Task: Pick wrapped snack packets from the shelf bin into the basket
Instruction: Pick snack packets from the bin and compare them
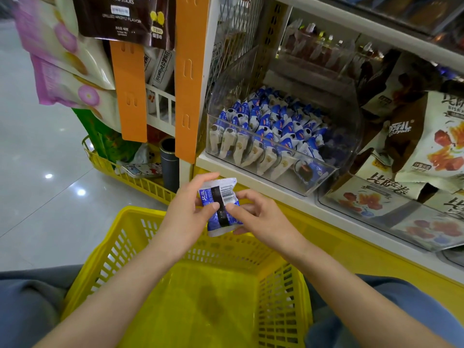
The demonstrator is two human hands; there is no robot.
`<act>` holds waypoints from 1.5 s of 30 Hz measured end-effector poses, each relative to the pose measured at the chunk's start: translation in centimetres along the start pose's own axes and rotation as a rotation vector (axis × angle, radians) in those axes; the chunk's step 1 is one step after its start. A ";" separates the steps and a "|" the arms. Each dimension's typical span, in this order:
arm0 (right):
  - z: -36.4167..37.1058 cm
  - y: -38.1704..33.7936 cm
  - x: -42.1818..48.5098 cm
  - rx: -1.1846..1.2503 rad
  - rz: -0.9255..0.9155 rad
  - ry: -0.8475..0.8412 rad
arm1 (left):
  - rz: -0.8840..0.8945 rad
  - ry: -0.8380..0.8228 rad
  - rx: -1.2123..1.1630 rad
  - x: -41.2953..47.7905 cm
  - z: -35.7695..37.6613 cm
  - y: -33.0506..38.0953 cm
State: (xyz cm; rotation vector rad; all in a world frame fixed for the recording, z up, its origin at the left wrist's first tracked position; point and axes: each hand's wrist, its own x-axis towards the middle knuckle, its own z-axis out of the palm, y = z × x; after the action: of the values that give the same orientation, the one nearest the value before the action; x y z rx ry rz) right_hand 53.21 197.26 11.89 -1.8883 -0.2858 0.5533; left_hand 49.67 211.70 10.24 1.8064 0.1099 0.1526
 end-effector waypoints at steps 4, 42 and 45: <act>0.7 0.7 0.2 -0.028 0.039 0.064 | 0.043 0.173 0.126 -0.4 0.8 -0.6; -1.3 -1.4 -0.5 0.292 0.020 0.038 | 0.118 0.040 0.147 -0.6 -0.7 0.8; -0.9 -1.2 -0.4 0.228 -0.040 0.080 | 0.110 0.044 0.151 -0.8 -0.3 0.7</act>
State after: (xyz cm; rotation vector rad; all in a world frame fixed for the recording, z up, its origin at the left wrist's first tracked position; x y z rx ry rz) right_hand 53.35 196.79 13.32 -1.6757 -0.1991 0.4617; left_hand 48.85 211.69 11.00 1.9615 0.0549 0.2687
